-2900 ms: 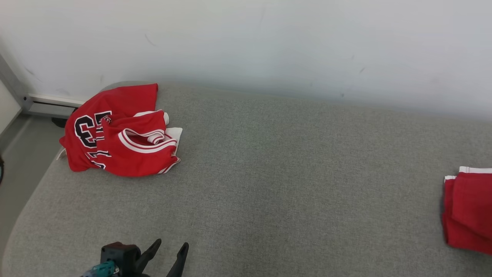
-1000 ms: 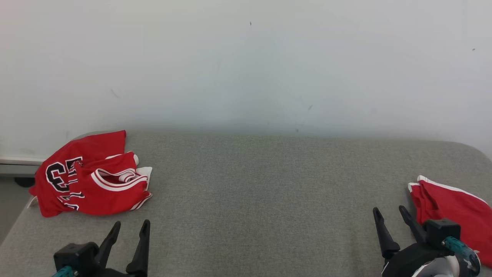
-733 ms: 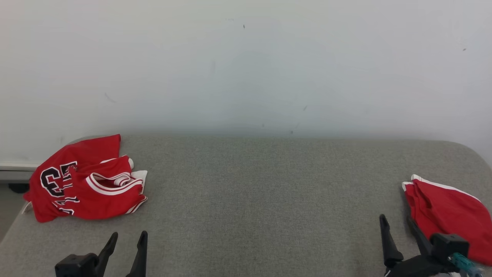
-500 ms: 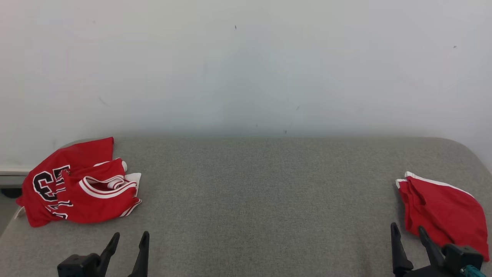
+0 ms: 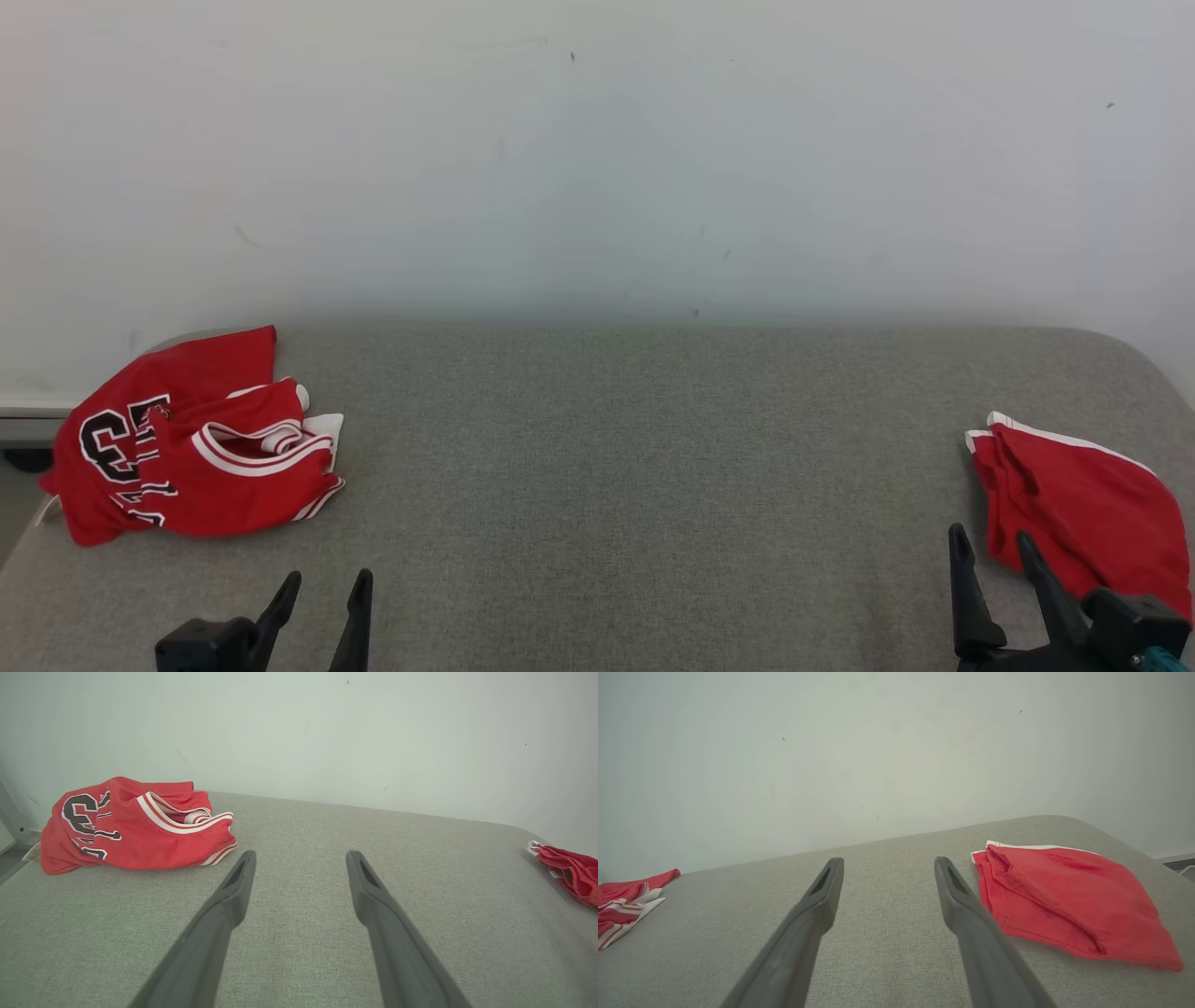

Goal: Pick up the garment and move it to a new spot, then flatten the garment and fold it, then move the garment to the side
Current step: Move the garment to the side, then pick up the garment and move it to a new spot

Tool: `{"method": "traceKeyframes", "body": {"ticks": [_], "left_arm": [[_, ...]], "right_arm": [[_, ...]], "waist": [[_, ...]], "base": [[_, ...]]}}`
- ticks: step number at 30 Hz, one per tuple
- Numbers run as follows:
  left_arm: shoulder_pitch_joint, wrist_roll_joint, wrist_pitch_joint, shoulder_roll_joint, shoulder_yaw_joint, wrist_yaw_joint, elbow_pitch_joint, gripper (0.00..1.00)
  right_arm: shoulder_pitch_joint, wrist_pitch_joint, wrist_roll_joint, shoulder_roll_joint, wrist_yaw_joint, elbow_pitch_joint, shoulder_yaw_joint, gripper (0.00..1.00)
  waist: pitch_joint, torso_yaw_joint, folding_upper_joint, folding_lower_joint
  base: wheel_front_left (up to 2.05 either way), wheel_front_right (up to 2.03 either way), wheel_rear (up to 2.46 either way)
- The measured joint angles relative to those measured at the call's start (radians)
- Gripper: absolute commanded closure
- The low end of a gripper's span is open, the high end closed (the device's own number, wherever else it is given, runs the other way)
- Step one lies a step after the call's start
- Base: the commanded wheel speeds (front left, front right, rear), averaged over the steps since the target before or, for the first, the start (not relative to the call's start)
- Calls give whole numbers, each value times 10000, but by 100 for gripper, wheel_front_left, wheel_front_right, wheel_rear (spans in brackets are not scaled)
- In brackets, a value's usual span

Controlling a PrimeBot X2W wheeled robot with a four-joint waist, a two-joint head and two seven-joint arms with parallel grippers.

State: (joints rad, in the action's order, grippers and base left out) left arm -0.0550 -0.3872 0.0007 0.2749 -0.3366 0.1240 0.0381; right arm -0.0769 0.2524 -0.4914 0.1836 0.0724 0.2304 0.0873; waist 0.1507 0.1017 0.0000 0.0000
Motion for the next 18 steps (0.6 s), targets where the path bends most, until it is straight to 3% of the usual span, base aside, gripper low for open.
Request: {"method": "traceKeyframes", "body": {"ticks": [18], "left_arm": [[277, 105, 174, -23, -167, -8, 21, 0]], "right_arm": [[-426, -186, 0, 2, 161, -690, -46, 0]], "waist": [[-157, 351, 0, 1]], "base": [[0, 0, 0]]}}
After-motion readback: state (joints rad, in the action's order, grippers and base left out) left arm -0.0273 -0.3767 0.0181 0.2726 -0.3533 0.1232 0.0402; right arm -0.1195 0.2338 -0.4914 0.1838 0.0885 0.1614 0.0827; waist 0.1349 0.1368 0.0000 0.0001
